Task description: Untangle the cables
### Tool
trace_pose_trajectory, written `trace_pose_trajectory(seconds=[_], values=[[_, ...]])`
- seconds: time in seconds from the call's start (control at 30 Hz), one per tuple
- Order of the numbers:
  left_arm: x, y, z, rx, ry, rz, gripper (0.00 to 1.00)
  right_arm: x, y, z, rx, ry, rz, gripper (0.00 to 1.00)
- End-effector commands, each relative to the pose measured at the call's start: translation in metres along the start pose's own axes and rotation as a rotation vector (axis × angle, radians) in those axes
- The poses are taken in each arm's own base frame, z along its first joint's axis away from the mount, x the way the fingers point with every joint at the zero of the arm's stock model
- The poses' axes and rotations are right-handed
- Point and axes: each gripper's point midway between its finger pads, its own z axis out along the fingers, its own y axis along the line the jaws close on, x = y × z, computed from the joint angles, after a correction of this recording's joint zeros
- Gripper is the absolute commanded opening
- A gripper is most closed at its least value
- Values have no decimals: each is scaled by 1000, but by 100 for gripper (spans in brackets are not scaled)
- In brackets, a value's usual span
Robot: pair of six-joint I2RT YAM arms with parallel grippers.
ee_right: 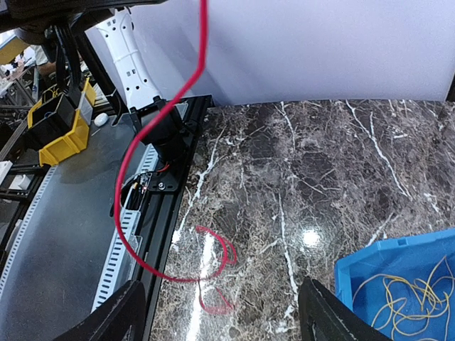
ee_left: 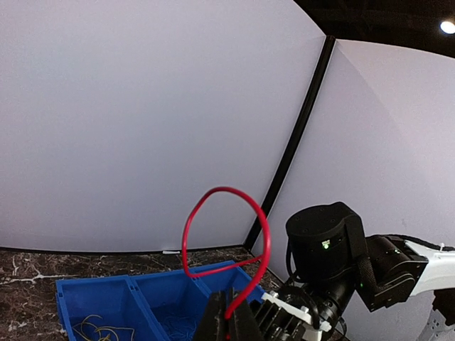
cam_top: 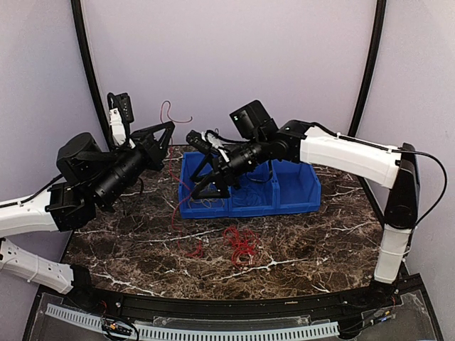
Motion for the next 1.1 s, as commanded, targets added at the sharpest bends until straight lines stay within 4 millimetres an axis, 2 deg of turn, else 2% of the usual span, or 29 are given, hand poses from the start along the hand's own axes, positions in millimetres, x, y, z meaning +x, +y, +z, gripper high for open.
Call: trace_pose_trajectory(seconds=[0.0, 0.07, 0.1, 0.23, 0.37, 0.47, 0.53, 0.57, 0.63, 0.73, 0.8, 0.93, 1.07], values=[[-7, -4, -2, 23, -29, -34, 0, -19, 16, 11, -43, -32, -45, 74], [-8, -4, -3, 24, -33, -35, 0, -18, 22, 16, -59, -27, -54, 68], [-9, -4, -3, 24, -35, -36, 0, -16, 24, 18, -64, -23, -55, 62], [-13, -3, -4, 22, -46, -38, 0, -12, 26, 21, -65, -13, -41, 26], [-16, 2, -8, 2, -62, -39, 0, -5, 24, 18, -33, 1, -42, 1], [-19, 9, -14, -17, -78, -50, 0, -6, 23, 8, 6, 4, -67, 0], [-18, 14, -16, -36, -76, -58, 5, -11, 19, -7, 50, 0, -87, 0], [-13, 17, -17, -48, -66, -54, 17, -16, 16, -17, 74, -10, -99, 0], [-6, 21, -19, -61, -45, -50, 31, -27, 11, -39, 131, -33, -124, 0], [11, 26, -20, -72, 4, -40, 49, -33, 0, -68, 205, -48, -143, 0], [24, 30, -19, -86, 41, -35, 55, -29, -9, -85, 256, -44, -147, 0], [50, 36, -20, -100, 102, -17, 60, -18, -31, -119, 367, -43, -137, 0], [66, 33, -18, -73, 146, 0, 60, -11, -53, -157, 452, -63, -99, 0]])
